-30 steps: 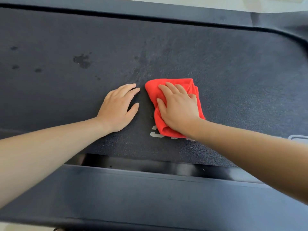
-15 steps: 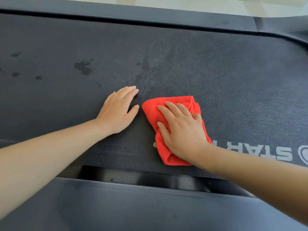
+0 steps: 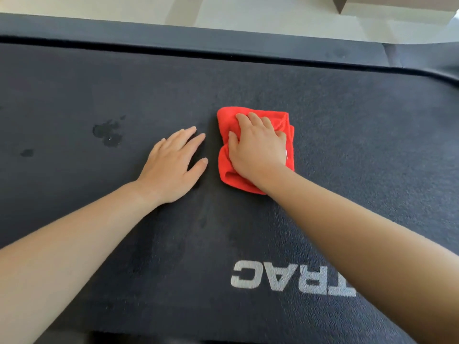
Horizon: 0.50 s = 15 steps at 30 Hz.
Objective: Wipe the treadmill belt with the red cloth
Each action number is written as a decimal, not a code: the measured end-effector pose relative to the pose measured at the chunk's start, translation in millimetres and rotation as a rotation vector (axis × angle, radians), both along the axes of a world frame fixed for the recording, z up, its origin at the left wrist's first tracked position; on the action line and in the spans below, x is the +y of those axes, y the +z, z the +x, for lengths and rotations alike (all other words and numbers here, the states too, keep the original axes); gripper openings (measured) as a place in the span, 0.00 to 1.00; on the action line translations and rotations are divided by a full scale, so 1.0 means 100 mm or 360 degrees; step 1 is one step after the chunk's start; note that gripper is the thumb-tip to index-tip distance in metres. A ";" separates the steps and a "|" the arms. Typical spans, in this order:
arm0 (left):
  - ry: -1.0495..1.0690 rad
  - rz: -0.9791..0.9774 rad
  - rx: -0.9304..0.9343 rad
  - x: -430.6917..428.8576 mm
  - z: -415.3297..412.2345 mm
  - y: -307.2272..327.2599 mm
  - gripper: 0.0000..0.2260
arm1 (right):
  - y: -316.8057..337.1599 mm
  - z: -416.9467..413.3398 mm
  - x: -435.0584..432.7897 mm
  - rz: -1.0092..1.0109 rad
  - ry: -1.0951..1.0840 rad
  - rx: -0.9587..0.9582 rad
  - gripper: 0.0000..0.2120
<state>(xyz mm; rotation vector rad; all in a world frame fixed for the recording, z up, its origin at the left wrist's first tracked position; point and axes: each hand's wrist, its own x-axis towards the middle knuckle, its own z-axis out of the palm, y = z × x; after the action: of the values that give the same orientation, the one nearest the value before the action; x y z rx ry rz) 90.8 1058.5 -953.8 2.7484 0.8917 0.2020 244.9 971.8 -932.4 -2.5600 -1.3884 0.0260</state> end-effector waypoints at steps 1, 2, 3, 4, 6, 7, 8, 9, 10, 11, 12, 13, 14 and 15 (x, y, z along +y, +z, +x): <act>0.0042 -0.0003 0.0003 0.12 0.11 0.00 0.25 | 0.00 0.06 0.09 0.0004 -0.0030 0.0021 0.19; 0.0063 0.0001 0.0013 0.25 0.23 -0.01 0.25 | 0.00 0.13 0.18 0.0012 -0.0056 0.0042 0.19; 0.0063 0.0011 0.0028 0.39 0.35 0.00 0.25 | 0.00 0.20 0.27 0.0023 -0.0074 0.0056 0.19; 0.0054 0.0017 0.0034 0.53 0.47 0.00 0.25 | 0.00 0.28 0.36 0.0031 -0.0083 0.0060 0.18; 0.0048 -0.0010 0.0026 0.80 0.70 0.03 0.25 | 0.01 0.43 0.52 0.0035 -0.0076 0.0049 0.18; 0.0054 -0.0032 0.0017 0.91 0.81 0.03 0.25 | 0.00 0.50 0.58 0.0037 -0.0067 0.0039 0.19; 0.0060 -0.0040 0.0006 0.99 0.89 0.03 0.25 | -0.01 0.57 0.64 0.0044 -0.0057 0.0030 0.19; 0.0062 -0.0027 -0.0007 1.05 0.95 0.02 0.25 | -0.03 0.63 0.69 0.0057 -0.0051 0.0022 0.19; 0.0063 0.0005 -0.0031 1.08 0.98 0.00 0.25 | -0.04 0.68 0.73 0.0075 -0.0044 0.0010 0.19; 0.0062 0.0048 -0.0066 1.10 0.99 -0.03 0.25 | -0.06 0.72 0.77 0.0095 -0.0037 -0.0002 0.19; 0.0060 0.0082 -0.0102 1.10 1.00 -0.06 0.24 | -0.06 0.76 0.82 0.0111 -0.0033 -0.0011 0.19; 0.0057 0.0100 -0.0131 1.10 0.99 -0.07 0.24 | -0.06 0.80 0.87 0.0121 -0.0036 -0.0015 0.19; 0.0055 0.0106 -0.0152 1.11 0.99 -0.08 0.24 | -0.06 0.84 0.92 0.0124 -0.0043 -0.0016 0.19; 0.0059 0.0108 -0.0167 1.11 0.99 -0.08 0.24 | -0.05 0.88 0.98 0.0120 -0.0049 -0.0015 0.19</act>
<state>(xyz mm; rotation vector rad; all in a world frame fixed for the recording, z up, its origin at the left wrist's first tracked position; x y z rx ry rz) 190.2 1169.2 -962.1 2.7550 0.9241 0.3863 332.9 1069.4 -937.6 -2.5224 -1.3269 -0.0424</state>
